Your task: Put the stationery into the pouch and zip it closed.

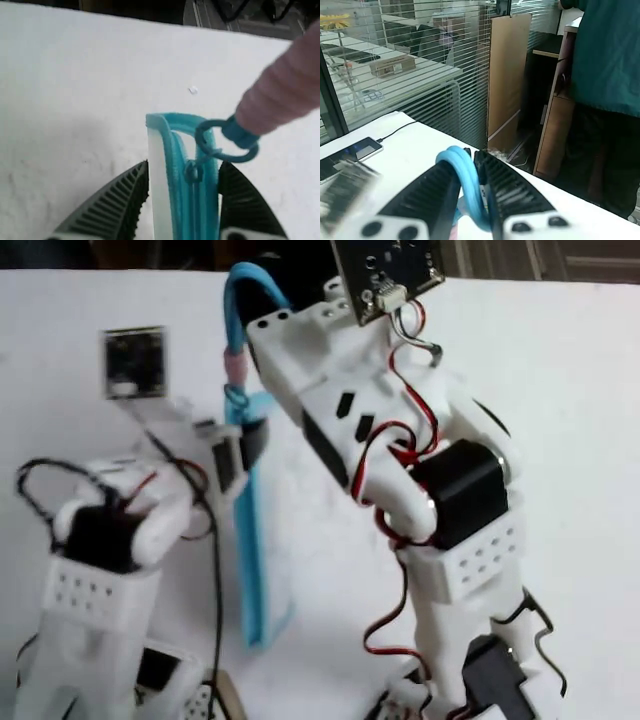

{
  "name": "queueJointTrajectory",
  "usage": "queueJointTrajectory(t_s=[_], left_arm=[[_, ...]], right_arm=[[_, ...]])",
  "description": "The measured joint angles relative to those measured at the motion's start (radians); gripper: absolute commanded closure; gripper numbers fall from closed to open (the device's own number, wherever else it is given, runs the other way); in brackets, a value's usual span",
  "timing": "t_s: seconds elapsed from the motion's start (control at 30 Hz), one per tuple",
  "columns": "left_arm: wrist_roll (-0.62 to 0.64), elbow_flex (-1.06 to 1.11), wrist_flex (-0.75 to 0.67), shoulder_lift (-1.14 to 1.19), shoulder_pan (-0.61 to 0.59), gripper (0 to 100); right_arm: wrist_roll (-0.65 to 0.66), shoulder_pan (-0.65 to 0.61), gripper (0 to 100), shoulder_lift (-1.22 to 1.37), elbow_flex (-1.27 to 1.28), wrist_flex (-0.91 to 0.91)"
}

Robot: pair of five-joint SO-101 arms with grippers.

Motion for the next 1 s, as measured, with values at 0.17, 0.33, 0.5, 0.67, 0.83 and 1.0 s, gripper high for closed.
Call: queueJointTrajectory(t_s=[0.17, 0.33, 0.5, 0.67, 0.83, 1.0], left_arm=[[0.000, 0.006, 0.000, 0.061, 0.009, 75], [0.000, 0.014, 0.003, 0.064, 0.011, 83], [0.002, 0.014, 0.003, 0.064, -0.009, 98], [-0.023, -0.031, 0.029, 0.064, -0.034, 98], [-0.092, -0.118, 0.143, 0.046, -0.009, 98], [-0.158, -0.195, 0.236, -0.054, 0.051, 98]], right_arm=[[0.000, 0.000, 98.1, 0.000, 0.000, 0.000], [0.000, 0.000, 98.1, 0.000, 0.000, 0.000], [0.000, 0.012, 98.1, 0.000, 0.000, 0.000], [0.000, 0.084, 98.1, 0.002, 0.012, -0.077], [0.005, 0.169, 98.1, 0.028, 0.014, -0.184], [0.005, 0.264, 98.2, 0.129, 0.014, -0.331]])
